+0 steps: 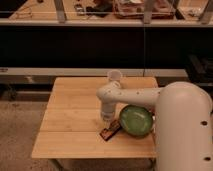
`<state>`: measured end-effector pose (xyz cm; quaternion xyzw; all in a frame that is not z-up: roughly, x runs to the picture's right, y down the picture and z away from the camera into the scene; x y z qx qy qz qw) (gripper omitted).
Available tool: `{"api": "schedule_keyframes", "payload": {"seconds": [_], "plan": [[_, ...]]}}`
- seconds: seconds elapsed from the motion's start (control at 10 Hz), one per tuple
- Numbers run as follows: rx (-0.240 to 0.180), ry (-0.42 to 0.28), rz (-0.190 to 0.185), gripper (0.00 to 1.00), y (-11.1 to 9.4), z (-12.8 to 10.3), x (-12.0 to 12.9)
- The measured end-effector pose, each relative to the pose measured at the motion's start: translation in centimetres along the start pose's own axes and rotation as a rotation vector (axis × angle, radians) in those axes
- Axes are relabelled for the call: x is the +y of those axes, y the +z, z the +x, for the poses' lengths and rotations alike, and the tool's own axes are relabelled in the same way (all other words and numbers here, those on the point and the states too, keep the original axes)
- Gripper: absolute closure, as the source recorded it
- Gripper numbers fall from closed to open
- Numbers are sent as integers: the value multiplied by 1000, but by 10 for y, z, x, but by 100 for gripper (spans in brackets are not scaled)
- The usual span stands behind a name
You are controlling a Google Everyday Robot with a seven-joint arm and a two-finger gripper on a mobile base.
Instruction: Push the eraser across the table
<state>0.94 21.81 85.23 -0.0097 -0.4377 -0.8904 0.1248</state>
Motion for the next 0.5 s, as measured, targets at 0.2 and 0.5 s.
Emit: {"api": "schedule_keyframes", "payload": {"seconds": [0.2, 0.5], "plan": [[63, 30, -8, 70, 1, 4, 0], [64, 31, -7, 70, 1, 5, 0]]}}
